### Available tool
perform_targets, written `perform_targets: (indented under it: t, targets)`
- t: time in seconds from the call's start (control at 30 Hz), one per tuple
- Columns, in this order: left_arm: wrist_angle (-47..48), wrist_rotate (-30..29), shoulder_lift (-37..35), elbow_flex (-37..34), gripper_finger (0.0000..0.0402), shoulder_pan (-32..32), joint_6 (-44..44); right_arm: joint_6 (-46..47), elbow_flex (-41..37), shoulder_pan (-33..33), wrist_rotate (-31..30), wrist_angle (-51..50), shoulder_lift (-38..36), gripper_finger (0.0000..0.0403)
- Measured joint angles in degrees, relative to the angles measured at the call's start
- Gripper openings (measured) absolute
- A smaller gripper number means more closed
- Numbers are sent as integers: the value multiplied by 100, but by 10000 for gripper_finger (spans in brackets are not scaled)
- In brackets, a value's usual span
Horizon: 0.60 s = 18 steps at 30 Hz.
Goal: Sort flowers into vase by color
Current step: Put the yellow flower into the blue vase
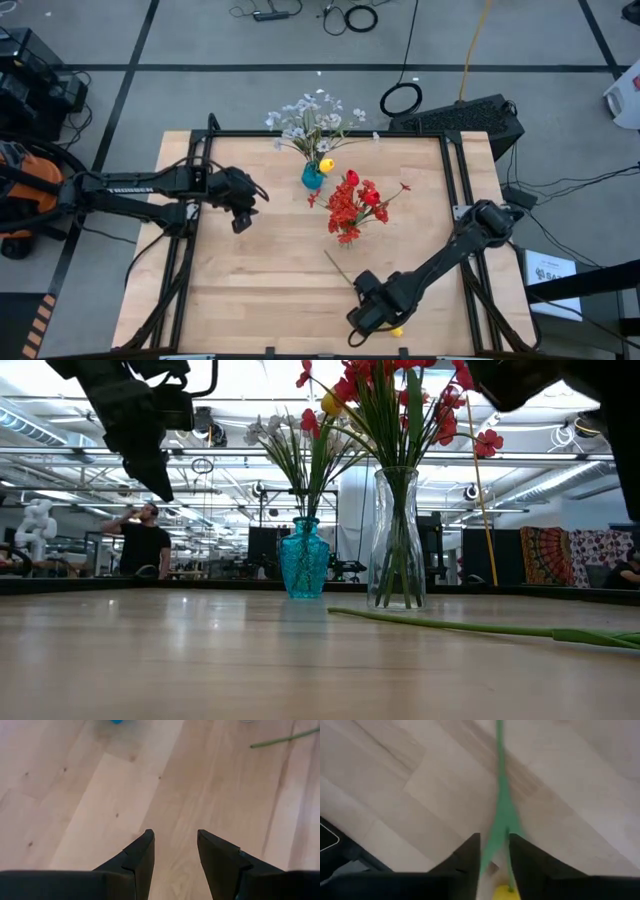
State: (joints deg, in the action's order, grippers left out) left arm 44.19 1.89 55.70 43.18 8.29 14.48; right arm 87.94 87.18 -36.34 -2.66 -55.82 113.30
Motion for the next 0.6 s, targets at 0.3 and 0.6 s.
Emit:
perform_targets:
  t: [0.3,0.6]
  targets:
    - [-14,0,0,0,154,-193,154,-479,-2,-1,-4,81,229,196]
    - [-18,0,-2,0,154,-314,177,-731,-7,2,310,247,708,227]
